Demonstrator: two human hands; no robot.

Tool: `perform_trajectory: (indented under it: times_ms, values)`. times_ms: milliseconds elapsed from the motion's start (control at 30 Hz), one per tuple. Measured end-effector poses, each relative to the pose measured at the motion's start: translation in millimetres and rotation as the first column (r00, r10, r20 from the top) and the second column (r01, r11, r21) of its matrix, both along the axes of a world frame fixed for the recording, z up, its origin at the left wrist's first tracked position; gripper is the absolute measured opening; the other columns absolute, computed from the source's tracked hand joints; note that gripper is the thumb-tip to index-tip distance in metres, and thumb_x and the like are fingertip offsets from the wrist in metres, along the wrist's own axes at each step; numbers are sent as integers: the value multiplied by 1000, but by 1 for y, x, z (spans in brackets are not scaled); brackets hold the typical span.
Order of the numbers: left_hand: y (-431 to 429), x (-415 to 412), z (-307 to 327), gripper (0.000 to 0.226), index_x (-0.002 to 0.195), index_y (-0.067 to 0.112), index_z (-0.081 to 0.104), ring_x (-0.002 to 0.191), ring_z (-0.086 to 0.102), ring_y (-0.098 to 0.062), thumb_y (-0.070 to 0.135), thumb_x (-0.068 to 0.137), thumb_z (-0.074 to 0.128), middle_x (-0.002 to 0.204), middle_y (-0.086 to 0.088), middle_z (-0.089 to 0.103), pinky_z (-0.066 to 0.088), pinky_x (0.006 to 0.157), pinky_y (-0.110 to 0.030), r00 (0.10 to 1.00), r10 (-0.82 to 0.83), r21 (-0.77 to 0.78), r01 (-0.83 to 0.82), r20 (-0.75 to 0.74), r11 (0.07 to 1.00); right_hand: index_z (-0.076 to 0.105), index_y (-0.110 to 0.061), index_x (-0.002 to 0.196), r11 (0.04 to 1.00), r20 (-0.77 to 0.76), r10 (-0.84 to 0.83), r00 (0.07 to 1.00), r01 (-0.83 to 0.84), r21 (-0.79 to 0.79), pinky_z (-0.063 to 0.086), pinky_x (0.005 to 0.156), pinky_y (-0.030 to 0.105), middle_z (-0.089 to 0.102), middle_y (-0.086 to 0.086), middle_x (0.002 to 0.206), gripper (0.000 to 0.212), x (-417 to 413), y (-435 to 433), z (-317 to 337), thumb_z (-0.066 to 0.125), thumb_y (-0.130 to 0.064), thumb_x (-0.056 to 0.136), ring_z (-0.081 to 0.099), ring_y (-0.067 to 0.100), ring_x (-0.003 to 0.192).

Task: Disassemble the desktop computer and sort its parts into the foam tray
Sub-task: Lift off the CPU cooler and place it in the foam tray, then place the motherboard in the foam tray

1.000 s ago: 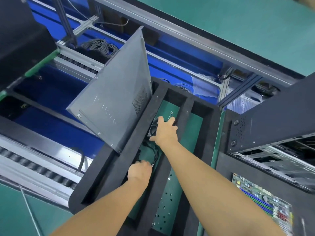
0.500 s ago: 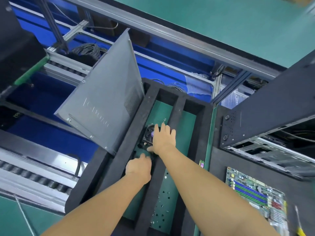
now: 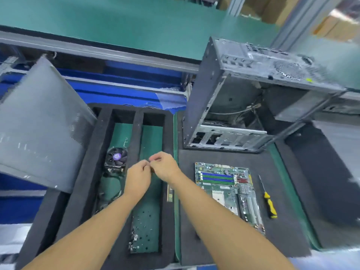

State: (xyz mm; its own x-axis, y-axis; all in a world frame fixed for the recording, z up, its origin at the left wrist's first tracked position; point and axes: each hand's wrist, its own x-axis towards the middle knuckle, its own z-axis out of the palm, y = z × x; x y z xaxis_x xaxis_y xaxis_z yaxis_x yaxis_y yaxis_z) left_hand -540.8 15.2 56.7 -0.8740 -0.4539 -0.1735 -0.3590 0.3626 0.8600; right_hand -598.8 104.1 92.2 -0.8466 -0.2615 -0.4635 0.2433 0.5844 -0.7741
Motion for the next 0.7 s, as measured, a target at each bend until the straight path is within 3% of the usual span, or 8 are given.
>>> perform_trajectory:
  times_ms: [167,300,367,433,500,600,700]
  values:
    - [72,-9,8,31,68,19,61,64,56,-23,7,90,43,64,0,62,46,62,-34,990,-134,19,134,36,991,65,-19,96,999,-26,-53,998,53,-14,51,86,31,64,-2,92,11,-1,87,9,58,-13,89,61,17,89]
    - [119,-8,4,20,85,24,63,77,60,-25,13,93,48,78,1,64,42,64,-31,968,-226,-27,230,108,973,62,-16,86,999,12,32,999,-32,38,51,75,36,62,-1,79,9,0,160,10,55,-10,89,57,20,75]
    - [136,-7,1,14,92,21,62,83,62,-22,13,93,52,88,1,66,43,65,-30,966,-221,-52,230,135,972,62,-9,89,996,41,46,998,-49,75,46,64,32,63,6,82,11,-1,196,9,52,-6,89,54,19,69]
    - [150,-7,-5,12,102,15,62,89,62,-22,10,93,55,99,-4,66,49,77,-33,960,-210,-69,226,184,972,60,-10,90,993,59,41,997,-47,112,42,59,30,66,10,92,13,-4,231,7,49,-3,90,50,17,64]
    - [160,-6,-11,19,112,7,61,94,59,-21,8,92,58,111,-11,64,49,88,-35,948,-202,-89,229,247,969,59,-10,91,988,77,43,996,-53,144,41,63,34,63,12,92,17,-7,263,4,46,0,90,49,20,67]
    - [169,0,-20,35,127,5,54,105,57,-23,15,94,58,126,-11,56,46,96,-36,924,-160,-86,202,348,976,60,-14,96,970,74,44,996,-60,237,47,75,38,63,10,110,17,-9,301,-4,48,-3,92,58,27,87]
    - [178,3,-23,40,133,8,51,97,58,-19,20,95,56,117,-5,61,45,83,-32,916,-83,-84,126,392,989,61,-16,107,906,19,95,995,-94,412,49,89,36,55,9,119,23,-7,327,-12,45,-7,93,57,29,100]
